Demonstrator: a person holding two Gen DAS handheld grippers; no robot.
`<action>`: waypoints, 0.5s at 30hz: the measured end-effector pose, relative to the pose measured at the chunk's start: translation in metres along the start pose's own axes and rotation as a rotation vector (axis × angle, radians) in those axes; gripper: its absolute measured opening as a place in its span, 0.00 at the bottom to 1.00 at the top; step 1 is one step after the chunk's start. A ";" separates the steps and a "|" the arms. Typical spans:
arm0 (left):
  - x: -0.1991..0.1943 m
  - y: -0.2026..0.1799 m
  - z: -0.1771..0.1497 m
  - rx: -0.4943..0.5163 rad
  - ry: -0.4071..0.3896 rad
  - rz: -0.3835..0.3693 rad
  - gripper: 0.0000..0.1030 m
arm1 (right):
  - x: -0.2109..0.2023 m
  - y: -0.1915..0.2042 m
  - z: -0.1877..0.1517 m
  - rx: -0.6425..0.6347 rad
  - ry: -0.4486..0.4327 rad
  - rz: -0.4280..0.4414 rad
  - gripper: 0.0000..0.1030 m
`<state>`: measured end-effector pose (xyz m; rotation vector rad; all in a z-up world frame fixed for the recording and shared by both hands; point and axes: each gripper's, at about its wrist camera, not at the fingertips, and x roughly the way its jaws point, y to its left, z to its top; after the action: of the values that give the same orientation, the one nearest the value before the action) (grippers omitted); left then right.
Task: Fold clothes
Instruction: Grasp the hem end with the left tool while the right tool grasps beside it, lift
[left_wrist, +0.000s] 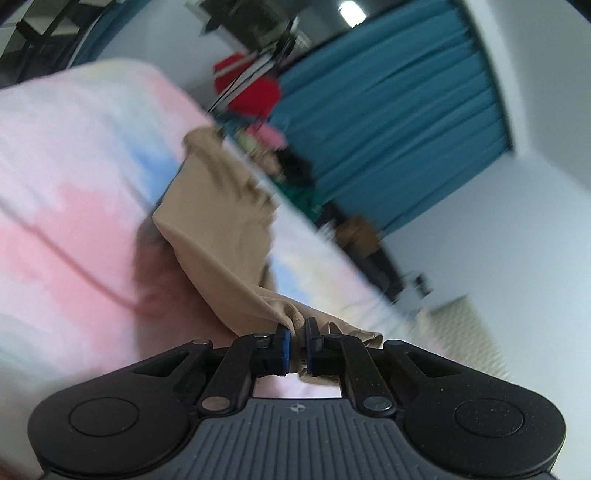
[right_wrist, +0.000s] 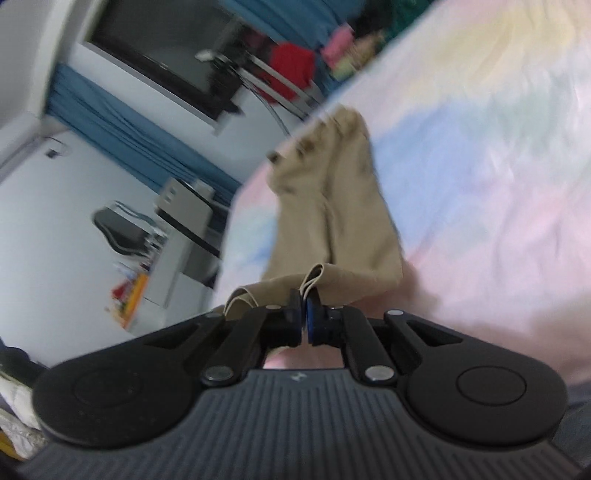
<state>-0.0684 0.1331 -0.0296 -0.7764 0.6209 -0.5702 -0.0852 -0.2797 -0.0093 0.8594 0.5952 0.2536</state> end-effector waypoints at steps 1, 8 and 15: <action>-0.001 -0.004 0.000 -0.009 -0.015 -0.018 0.07 | -0.006 0.006 0.003 -0.014 -0.013 0.015 0.05; -0.037 -0.044 -0.015 0.071 -0.035 -0.050 0.07 | -0.053 0.042 0.003 -0.113 -0.077 0.070 0.05; -0.096 -0.080 -0.068 0.112 -0.032 -0.050 0.07 | -0.114 0.040 -0.025 -0.164 -0.070 0.135 0.05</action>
<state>-0.1999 0.1193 0.0222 -0.6963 0.5366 -0.6314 -0.1912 -0.2883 0.0528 0.7479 0.4452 0.3877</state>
